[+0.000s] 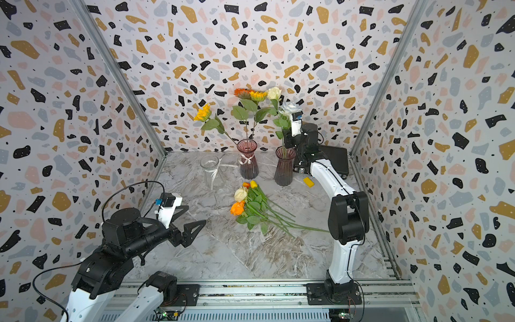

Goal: Arrange the flowers in different vases according to their variety
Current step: Insert the flower into the vase.

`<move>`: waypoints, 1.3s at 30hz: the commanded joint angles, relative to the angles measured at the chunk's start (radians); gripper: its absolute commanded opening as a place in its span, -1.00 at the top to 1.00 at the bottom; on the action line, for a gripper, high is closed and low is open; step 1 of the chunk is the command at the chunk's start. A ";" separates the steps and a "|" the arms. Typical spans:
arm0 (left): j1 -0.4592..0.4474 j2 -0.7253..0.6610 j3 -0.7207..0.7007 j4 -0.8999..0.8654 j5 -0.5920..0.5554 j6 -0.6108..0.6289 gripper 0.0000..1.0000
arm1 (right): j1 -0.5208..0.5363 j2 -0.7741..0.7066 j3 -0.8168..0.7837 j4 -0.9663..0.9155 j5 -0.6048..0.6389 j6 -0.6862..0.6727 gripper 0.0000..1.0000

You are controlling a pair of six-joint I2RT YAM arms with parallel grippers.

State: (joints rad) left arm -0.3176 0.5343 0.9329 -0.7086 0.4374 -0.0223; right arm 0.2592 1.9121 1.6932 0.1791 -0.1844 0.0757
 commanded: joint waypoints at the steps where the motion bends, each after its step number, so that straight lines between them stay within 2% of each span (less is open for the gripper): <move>1: -0.006 0.002 0.011 0.040 0.015 -0.002 -0.99 | -0.005 -0.030 -0.018 -0.010 0.015 -0.010 0.16; 7: -0.005 0.006 0.007 0.039 0.013 -0.003 -0.99 | -0.005 -0.127 -0.090 -0.057 0.022 -0.024 0.07; 13: -0.006 0.023 0.012 0.034 0.022 -0.014 -0.99 | -0.005 -0.238 -0.131 -0.215 0.041 -0.070 0.04; 21: -0.006 0.006 0.014 0.036 0.030 -0.023 -0.99 | 0.012 -0.436 -0.266 -0.396 0.014 -0.114 -0.01; 25: -0.005 0.006 0.014 0.034 0.043 -0.029 -0.99 | 0.094 -0.508 -0.321 -0.565 -0.011 -0.191 -0.01; 29: -0.005 0.017 0.015 0.040 0.063 -0.042 -0.99 | 0.251 -0.507 -0.377 -0.722 0.056 -0.260 0.06; 34: -0.006 0.018 0.016 0.052 0.079 -0.059 -0.99 | 0.370 -0.447 -0.487 -0.713 0.080 -0.232 0.30; 39: -0.006 0.003 0.015 0.036 0.075 -0.059 -0.99 | 0.423 -0.354 -0.515 -0.707 0.130 -0.231 0.39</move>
State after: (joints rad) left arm -0.3176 0.5499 0.9329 -0.7090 0.4942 -0.0715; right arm 0.6682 1.5494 1.1732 -0.5030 -0.1028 -0.1482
